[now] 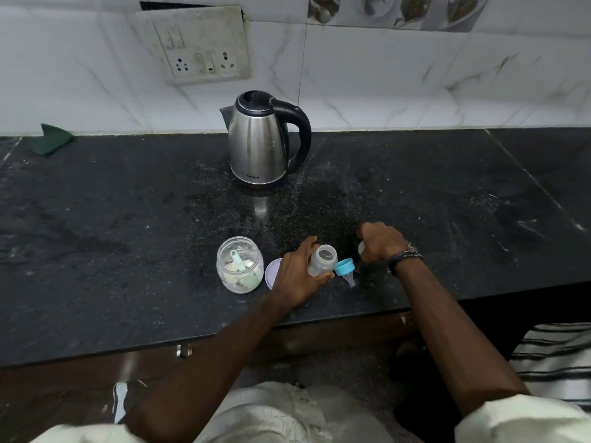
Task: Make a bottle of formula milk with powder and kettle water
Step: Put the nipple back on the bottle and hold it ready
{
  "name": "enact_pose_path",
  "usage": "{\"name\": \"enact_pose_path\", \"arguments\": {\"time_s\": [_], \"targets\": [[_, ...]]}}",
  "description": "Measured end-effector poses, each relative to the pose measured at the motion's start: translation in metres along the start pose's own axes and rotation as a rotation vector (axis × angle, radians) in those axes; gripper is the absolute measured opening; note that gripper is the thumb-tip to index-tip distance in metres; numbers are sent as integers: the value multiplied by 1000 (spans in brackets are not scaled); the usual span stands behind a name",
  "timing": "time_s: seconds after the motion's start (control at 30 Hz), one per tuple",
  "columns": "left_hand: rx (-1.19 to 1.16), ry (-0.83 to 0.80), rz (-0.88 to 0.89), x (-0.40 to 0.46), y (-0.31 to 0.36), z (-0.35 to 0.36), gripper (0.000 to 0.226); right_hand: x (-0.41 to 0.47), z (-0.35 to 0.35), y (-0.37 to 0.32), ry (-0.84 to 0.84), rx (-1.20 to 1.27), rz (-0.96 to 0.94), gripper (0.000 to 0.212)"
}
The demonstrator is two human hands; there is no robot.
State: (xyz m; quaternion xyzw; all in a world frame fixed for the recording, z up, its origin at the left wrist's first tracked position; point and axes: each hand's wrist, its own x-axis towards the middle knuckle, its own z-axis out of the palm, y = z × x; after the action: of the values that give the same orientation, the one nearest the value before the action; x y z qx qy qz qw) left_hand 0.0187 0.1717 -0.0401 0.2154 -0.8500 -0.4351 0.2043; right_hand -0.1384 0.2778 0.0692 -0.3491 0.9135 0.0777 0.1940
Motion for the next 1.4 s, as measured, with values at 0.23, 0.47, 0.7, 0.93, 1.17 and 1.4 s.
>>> {"name": "enact_pose_path", "arguments": {"time_s": [0.23,0.47,0.7,0.93,1.17,1.4], "targets": [[-6,5,14,-1,1,-1,86,0,7,0,-54,-44,12,50],[-10,9,24,-1,3,-2,86,0,5,-2,-103,-65,-3,74],[-15,13,23,-1,4,-3,84,0,2,-11,-163,-81,-42,87],[-30,17,28,-1,3,-2,84,4,15,-22,-147,-154,-53,79],[-38,21,44,-1,4,-2,84,4,12,-21,-149,-123,-64,74],[-44,15,38,0,2,-1,84,3,-7,-11,-73,57,-107,52]]}}
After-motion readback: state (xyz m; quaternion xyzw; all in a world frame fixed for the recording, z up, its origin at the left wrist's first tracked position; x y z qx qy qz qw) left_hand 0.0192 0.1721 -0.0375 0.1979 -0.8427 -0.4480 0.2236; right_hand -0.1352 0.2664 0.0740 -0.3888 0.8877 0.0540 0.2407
